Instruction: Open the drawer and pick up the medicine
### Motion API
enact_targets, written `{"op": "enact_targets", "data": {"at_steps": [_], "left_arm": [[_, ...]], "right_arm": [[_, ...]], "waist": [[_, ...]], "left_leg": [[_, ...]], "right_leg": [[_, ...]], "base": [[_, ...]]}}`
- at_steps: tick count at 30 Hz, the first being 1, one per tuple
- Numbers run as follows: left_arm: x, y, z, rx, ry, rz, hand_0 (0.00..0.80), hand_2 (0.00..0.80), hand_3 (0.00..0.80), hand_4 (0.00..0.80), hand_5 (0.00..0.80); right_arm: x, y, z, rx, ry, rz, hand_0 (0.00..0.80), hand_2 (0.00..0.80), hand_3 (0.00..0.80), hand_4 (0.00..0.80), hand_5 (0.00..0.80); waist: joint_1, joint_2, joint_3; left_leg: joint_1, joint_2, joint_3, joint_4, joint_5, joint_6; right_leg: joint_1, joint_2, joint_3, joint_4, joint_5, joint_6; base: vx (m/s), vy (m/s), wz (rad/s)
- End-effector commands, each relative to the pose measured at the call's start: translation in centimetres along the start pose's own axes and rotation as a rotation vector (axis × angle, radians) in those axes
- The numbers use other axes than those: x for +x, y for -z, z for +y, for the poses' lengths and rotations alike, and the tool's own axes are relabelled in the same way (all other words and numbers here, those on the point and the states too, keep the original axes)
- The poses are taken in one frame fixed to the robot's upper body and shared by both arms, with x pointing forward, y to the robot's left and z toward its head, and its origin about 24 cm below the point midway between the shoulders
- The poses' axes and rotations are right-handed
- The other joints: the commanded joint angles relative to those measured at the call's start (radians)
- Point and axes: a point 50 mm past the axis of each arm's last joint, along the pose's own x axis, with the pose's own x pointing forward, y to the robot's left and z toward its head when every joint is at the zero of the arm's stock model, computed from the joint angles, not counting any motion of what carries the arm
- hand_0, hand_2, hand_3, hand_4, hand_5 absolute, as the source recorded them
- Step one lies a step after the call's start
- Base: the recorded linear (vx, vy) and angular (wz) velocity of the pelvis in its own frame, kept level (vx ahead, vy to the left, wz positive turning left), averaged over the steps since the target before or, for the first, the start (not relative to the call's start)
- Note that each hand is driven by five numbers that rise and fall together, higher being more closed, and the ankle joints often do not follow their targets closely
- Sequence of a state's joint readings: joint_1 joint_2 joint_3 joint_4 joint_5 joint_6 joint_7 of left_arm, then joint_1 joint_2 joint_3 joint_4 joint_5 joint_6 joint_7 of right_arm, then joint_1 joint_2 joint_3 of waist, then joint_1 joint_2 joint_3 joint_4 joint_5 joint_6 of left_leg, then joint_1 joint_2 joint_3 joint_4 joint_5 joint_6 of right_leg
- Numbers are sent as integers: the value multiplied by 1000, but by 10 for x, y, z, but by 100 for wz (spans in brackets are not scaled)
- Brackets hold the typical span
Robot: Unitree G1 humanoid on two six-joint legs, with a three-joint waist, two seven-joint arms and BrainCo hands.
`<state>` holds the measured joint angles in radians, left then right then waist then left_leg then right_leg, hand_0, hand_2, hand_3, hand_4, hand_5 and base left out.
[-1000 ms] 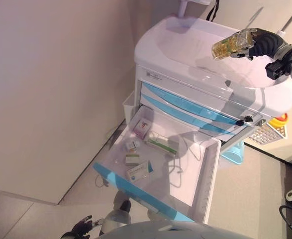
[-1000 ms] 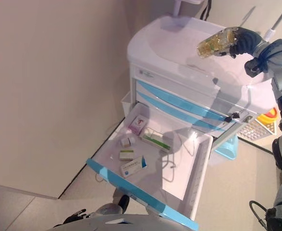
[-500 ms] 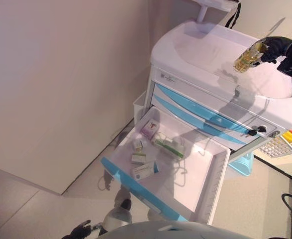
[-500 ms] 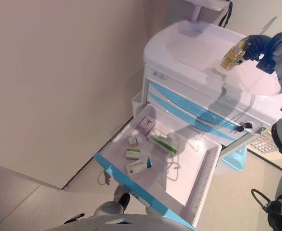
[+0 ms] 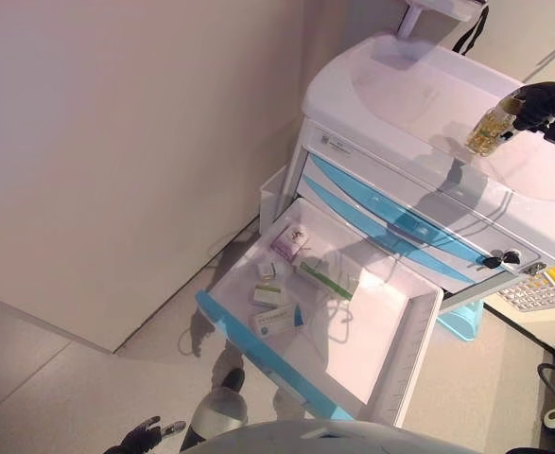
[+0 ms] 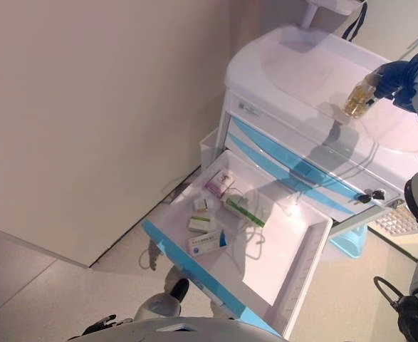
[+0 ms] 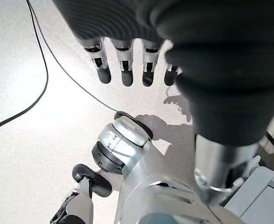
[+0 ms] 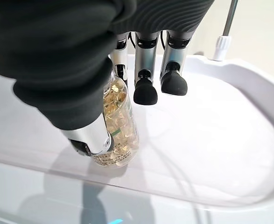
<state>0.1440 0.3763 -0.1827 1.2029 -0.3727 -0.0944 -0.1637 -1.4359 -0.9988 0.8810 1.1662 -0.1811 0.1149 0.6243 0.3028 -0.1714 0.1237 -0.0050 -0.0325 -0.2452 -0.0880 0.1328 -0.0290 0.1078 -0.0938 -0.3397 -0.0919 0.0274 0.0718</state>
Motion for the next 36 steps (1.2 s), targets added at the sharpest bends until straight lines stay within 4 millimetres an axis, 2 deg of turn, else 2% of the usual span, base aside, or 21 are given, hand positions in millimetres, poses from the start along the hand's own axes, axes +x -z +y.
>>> {"op": "enact_targets", "data": {"at_steps": [1, 10, 11, 12, 19, 36], "left_arm": [[-5, -1, 18, 10, -28, -26, 0, 0, 0, 0, 0], [-4, -11, 19, 25, -30, -61, 0, 0, 0, 0, 0], [-4, -12, 19, 26, -29, -63, 0, 0, 0, 0, 0], [-4, -14, 19, 29, -28, -66, 0, 0, 0, 0, 0], [-4, -20, 22, 44, -24, -92, 0, 0, 0, 0, 0], [-3, -22, 20, 57, -17, -92, 0, 0, 0, 0, 0]], "right_arm": [[-33, 9, -47, -18, 125, 52, 800, 800, 800, 800, 800], [-21, 14, -30, 23, 83, 45, 800, 800, 800, 800, 800], [-21, 14, -30, 24, 87, 45, 499, 499, 499, 499, 499], [-21, 15, -30, 36, 92, 49, 0, 0, 0, 0, 0], [-20, 18, -31, 72, 122, 54, 0, 0, 0, 0, 0], [-30, 21, -44, 113, 180, 24, 0, 0, 0, 0, 0]], "waist": [[10, -32, 19], [14, -33, 49], [14, -31, 52], [15, -29, 56], [23, -23, 75], [0, -19, 62]], "left_leg": [[36, -29, 47, 1, -76, 36], [20, -21, 54, 1, -73, 35], [19, -20, 54, 1, -72, 35], [18, -19, 54, 1, -72, 35], [-2, -18, 50, 1, -67, 34], [5, -10, 73, 1, -71, 29]], "right_leg": [[-35, -3, 34, 73, 40, 30], [-56, -4, 36, 79, 46, 36], [-58, -4, 36, 81, 46, 36], [-60, -5, 37, 82, 46, 36], [-74, -6, 33, 78, 51, 39], [-74, -8, 43, 78, 54, 41]], "base": [[0, 0, 0], [-23, -17, 0], [0, 0, 0], [-31, -12, 1], [-44, -23, -1], [0, 1, 0]]}}
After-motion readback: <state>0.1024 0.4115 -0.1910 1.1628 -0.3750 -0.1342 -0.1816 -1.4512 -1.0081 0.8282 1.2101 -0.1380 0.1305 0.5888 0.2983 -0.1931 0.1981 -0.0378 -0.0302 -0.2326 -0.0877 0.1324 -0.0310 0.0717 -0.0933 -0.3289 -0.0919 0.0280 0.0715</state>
